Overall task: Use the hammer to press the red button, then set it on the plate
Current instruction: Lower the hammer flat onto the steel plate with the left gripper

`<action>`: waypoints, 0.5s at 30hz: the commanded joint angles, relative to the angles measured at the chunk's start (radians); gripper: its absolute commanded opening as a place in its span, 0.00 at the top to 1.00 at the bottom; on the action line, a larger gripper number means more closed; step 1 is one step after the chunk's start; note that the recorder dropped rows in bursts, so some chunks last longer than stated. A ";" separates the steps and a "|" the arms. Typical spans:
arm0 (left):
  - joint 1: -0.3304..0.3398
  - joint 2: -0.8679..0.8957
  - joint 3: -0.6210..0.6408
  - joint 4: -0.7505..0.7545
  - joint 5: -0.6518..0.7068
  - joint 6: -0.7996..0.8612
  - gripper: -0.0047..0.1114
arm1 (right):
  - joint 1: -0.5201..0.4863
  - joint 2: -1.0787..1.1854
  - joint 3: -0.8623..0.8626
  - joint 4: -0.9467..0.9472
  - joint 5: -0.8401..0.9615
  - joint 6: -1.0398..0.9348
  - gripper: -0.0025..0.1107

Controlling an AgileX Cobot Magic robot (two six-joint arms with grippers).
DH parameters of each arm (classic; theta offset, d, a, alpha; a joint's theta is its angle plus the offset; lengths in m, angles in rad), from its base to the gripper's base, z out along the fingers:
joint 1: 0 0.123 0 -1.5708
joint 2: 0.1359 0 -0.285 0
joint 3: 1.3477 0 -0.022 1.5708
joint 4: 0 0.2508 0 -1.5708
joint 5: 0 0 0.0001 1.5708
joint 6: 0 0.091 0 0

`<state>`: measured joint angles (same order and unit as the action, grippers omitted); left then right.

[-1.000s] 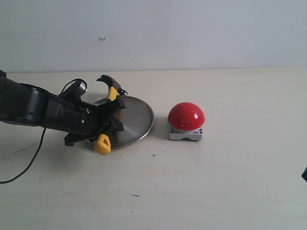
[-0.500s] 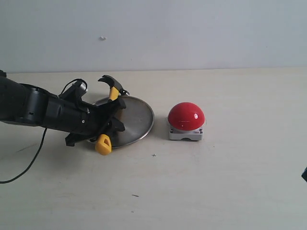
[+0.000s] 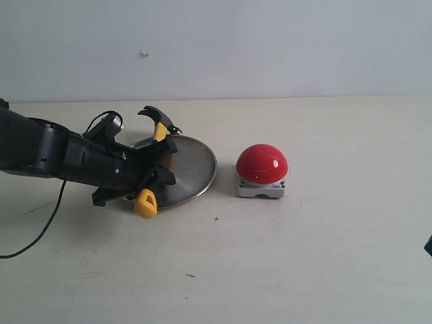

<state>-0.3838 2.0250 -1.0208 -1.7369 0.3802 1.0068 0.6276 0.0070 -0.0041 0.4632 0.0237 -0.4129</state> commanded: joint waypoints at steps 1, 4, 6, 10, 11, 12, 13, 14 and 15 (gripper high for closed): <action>-0.005 -0.006 -0.013 -0.008 0.024 0.009 0.60 | 0.000 -0.005 0.004 0.001 -0.003 -0.004 0.98; -0.005 -0.006 -0.013 -0.008 0.024 0.006 0.57 | 0.000 -0.005 0.004 0.001 -0.003 -0.004 0.98; -0.005 -0.006 -0.013 -0.008 0.024 0.006 0.58 | 0.000 -0.005 0.004 0.001 -0.003 -0.004 0.98; -0.005 -0.006 -0.013 -0.008 0.026 0.006 0.59 | 0.000 -0.005 0.004 0.001 -0.003 -0.004 0.98; -0.005 -0.006 -0.013 -0.008 0.026 0.005 0.59 | 0.000 -0.005 0.004 0.001 -0.003 -0.004 0.98; -0.005 -0.006 -0.013 -0.008 0.029 0.004 0.59 | 0.000 -0.005 0.004 0.001 -0.003 -0.004 0.98; -0.005 -0.006 -0.011 -0.008 0.032 0.003 0.59 | 0.000 -0.005 0.004 0.001 -0.003 -0.004 0.98; -0.005 -0.006 -0.011 -0.008 0.032 0.003 0.59 | 0.000 -0.005 0.004 0.001 -0.003 -0.004 0.98; -0.004 -0.006 -0.009 -0.008 0.033 0.003 0.59 | 0.000 -0.005 0.004 0.001 -0.003 -0.004 0.98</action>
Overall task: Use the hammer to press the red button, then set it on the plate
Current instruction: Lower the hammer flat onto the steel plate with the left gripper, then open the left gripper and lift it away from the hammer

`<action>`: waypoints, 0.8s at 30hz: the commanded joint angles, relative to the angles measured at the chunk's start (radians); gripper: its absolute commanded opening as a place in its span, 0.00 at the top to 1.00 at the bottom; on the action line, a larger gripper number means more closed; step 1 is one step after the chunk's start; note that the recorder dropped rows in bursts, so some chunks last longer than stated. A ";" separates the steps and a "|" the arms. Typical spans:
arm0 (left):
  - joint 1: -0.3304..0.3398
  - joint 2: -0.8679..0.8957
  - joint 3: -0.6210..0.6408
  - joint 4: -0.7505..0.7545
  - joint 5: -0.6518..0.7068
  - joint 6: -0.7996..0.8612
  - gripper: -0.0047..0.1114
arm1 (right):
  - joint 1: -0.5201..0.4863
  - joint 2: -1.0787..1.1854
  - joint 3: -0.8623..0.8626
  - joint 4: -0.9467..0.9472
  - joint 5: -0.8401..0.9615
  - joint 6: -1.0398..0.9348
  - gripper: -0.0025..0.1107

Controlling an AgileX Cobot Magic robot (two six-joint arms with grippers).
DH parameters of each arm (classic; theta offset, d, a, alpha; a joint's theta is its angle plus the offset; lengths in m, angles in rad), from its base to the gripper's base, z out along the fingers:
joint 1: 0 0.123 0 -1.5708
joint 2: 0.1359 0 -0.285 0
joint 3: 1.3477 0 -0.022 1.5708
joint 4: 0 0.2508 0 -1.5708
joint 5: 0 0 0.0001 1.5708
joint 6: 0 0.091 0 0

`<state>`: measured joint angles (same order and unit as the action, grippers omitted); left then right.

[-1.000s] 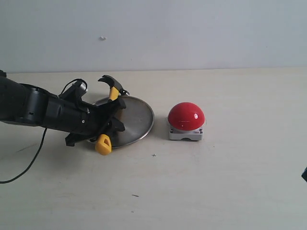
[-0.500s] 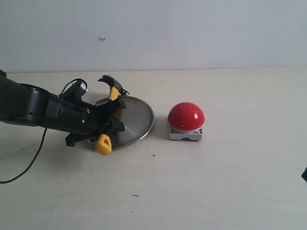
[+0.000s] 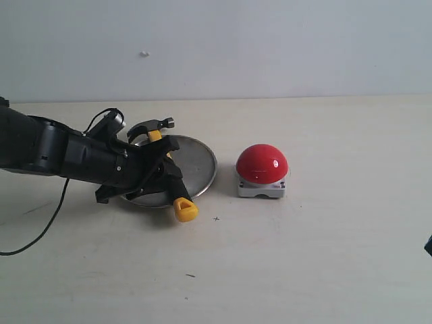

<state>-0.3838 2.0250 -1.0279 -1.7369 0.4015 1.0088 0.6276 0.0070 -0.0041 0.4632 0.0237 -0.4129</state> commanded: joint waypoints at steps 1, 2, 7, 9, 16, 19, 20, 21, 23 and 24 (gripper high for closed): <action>-0.001 -0.006 0.006 -0.008 0.012 0.001 0.59 | 0.000 -0.005 0.004 0.001 -0.003 -0.004 0.98; 0.003 -0.006 0.008 -0.008 0.012 0.001 0.59 | 0.000 -0.005 0.004 0.001 -0.003 -0.004 0.98; 0.037 -0.031 0.016 0.041 0.113 0.001 0.63 | 0.000 -0.005 0.004 0.001 -0.003 -0.004 0.98; 0.046 -0.057 0.016 0.097 0.150 -0.003 0.75 | 0.000 -0.005 0.004 0.001 -0.003 -0.004 0.98; 0.050 -0.261 0.066 0.129 0.130 0.027 0.96 | 0.000 -0.005 0.004 0.001 -0.003 -0.004 0.98; 0.025 -0.406 0.138 0.115 0.050 0.139 0.96 | 0.000 -0.005 0.004 0.001 -0.003 -0.004 0.98; 0.011 -0.447 0.167 0.084 0.018 0.181 0.96 | 0.000 -0.005 0.004 0.001 -0.003 -0.004 0.98; -0.009 -0.488 0.199 0.049 -0.008 0.234 0.96 | 0.000 -0.005 0.004 0.001 -0.003 -0.004 0.98; -0.049 -0.592 0.280 -0.008 -0.066 0.369 0.96 | 0.000 -0.005 0.004 0.001 -0.003 -0.004 0.98; -0.064 -0.641 0.313 -0.008 -0.085 0.378 0.96 | 0.000 -0.005 0.004 0.001 -0.003 -0.004 0.98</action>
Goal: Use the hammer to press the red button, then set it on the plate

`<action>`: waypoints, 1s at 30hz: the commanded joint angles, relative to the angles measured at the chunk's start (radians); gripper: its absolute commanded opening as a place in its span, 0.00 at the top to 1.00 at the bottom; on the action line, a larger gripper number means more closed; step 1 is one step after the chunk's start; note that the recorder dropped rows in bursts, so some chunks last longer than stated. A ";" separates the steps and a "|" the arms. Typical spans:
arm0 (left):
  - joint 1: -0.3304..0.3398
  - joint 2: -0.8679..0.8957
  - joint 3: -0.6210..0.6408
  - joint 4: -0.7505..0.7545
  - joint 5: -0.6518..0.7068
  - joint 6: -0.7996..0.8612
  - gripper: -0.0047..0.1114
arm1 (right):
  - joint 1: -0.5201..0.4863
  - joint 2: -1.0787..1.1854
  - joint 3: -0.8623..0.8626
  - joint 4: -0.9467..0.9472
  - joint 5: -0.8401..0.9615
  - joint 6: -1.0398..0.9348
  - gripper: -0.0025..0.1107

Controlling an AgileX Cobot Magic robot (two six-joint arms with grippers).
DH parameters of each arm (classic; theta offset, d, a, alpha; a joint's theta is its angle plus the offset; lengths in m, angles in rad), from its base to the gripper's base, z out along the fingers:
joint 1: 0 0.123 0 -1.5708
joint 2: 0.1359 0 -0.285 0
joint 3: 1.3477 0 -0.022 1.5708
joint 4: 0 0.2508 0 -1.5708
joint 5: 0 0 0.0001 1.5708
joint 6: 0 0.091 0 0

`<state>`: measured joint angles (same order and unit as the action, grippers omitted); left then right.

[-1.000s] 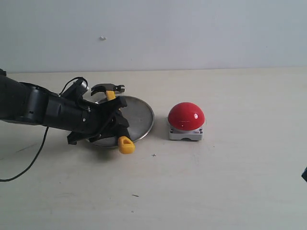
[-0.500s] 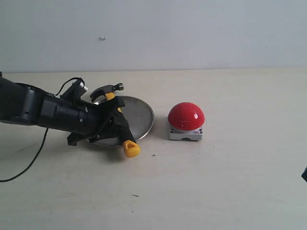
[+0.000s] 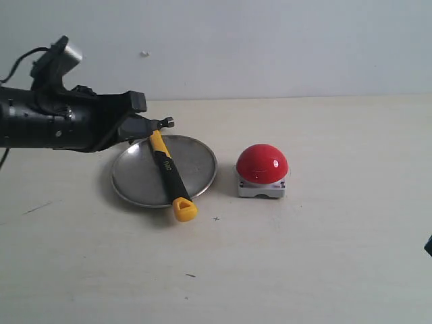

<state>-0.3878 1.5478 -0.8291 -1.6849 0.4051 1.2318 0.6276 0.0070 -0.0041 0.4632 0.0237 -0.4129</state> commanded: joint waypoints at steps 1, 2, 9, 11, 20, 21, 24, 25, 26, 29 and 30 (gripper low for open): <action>-0.081 -0.215 0.146 -0.059 -0.116 0.163 0.96 | 0.000 -0.005 0.004 0.001 -0.003 -0.004 0.98; -0.093 -0.264 0.177 -0.059 -0.127 0.184 0.96 | 0.000 -0.005 0.004 0.001 -0.003 -0.004 0.98; -0.115 -0.661 0.363 -0.059 -0.067 0.207 0.96 | 0.000 -0.005 0.004 0.001 -0.003 -0.004 0.98; -0.115 -0.774 0.406 -0.059 -0.051 0.207 0.96 | 0.000 -0.005 0.004 0.001 -0.003 -0.004 0.98; -0.115 -1.161 0.523 -0.059 -0.044 0.203 0.96 | 0.000 -0.005 0.004 0.001 -0.003 -0.004 0.98; -0.115 -1.179 0.523 -0.059 -0.044 0.203 0.96 | 0.000 -0.005 0.004 0.001 -0.003 -0.004 0.98; -0.115 -1.233 0.523 -0.059 -0.044 0.203 0.96 | 0.000 -0.005 0.004 0.001 -0.003 -0.004 0.98; -0.115 -1.245 0.523 -0.059 -0.044 0.203 0.96 | 0.000 -0.005 0.004 0.001 -0.003 -0.004 0.98; -0.115 -1.253 0.523 -0.059 -0.044 0.203 0.96 | 0.000 -0.005 0.004 0.001 -0.003 -0.004 0.98; -0.115 -1.262 0.523 -0.059 -0.044 0.203 0.96 | 0.000 -0.005 0.004 0.001 -0.003 -0.004 0.98; -0.115 -1.263 0.523 -0.059 -0.044 0.203 0.96 | 0.000 -0.005 0.004 0.001 -0.003 -0.004 0.98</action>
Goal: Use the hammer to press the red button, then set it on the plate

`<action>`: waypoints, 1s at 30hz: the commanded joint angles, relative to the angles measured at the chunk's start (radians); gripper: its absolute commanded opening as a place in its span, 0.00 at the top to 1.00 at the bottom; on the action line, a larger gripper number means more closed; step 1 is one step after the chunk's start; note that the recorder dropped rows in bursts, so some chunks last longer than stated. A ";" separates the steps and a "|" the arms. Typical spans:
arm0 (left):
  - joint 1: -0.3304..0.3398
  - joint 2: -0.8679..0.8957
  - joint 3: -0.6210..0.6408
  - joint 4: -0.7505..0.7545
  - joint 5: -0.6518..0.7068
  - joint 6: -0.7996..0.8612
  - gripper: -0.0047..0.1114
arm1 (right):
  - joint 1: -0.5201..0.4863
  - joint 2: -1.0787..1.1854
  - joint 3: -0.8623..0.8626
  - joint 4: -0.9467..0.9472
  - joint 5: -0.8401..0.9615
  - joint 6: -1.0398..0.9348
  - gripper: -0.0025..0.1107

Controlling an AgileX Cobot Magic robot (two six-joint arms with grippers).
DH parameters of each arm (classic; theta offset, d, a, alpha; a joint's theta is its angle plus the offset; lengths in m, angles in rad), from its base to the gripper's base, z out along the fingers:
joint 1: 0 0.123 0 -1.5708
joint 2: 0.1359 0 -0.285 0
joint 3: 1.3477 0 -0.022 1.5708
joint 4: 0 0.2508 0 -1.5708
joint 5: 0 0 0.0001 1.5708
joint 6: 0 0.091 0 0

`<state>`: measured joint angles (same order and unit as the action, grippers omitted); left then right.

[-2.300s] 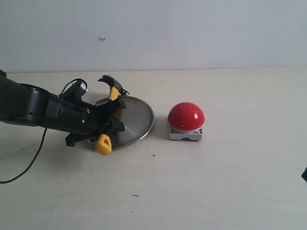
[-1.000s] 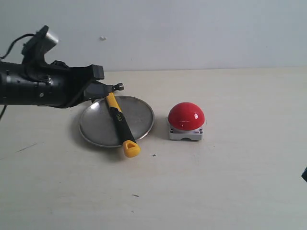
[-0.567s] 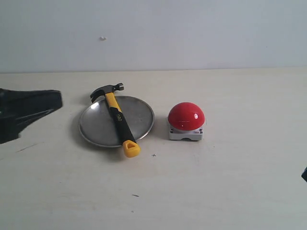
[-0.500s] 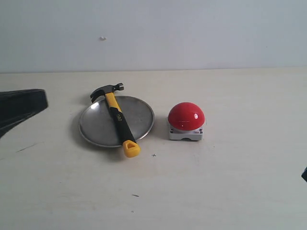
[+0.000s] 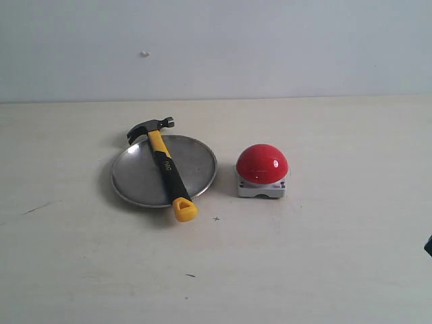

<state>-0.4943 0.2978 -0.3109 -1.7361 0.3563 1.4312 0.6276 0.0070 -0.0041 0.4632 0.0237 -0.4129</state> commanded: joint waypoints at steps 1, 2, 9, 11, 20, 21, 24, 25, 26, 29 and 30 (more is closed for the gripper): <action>-0.008 -0.013 0.005 -0.008 0.010 0.001 0.96 | 0.000 -0.005 0.004 0.001 -0.003 -0.004 0.98; -0.008 -0.013 0.005 -0.008 0.010 -0.003 0.96 | 0.000 -0.005 0.004 0.001 -0.003 -0.004 0.98; 0.089 -0.144 0.018 0.039 0.019 -0.018 0.96 | 0.000 -0.005 0.004 0.001 -0.003 -0.004 0.98; 0.147 -0.193 0.038 0.039 0.019 -0.018 0.96 | 0.000 -0.005 0.004 0.001 -0.003 -0.004 0.98; 0.380 -0.255 0.132 0.051 -0.130 -0.016 0.96 | 0.000 -0.005 0.004 0.001 -0.003 -0.004 0.98; 0.386 -0.255 0.132 0.051 -0.146 -0.016 0.96 | 0.000 -0.005 0.004 0.001 -0.003 -0.004 0.98; 0.386 -0.255 0.125 0.049 -0.166 -0.016 0.96 | 0.000 -0.005 0.004 0.001 -0.003 -0.006 0.98; 0.386 -0.255 0.123 0.047 -0.166 -0.016 0.96 | 0.000 -0.005 0.004 0.001 -0.003 -0.006 0.98; 0.386 -0.255 0.123 0.047 -0.166 -0.016 0.96 | 0.000 -0.005 0.004 0.001 -0.003 -0.006 0.98; 0.386 -0.255 0.123 0.046 -0.169 -0.016 0.96 | 0.000 -0.005 0.004 0.001 -0.003 -0.006 0.98; 0.386 -0.255 0.123 0.046 -0.169 -0.016 0.96 | 0.000 -0.005 0.004 0.001 -0.003 -0.006 0.98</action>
<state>-0.1109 0.0491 -0.1832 -1.6866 0.1930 1.4177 0.6276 0.0070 -0.0041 0.4632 0.0258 -0.4129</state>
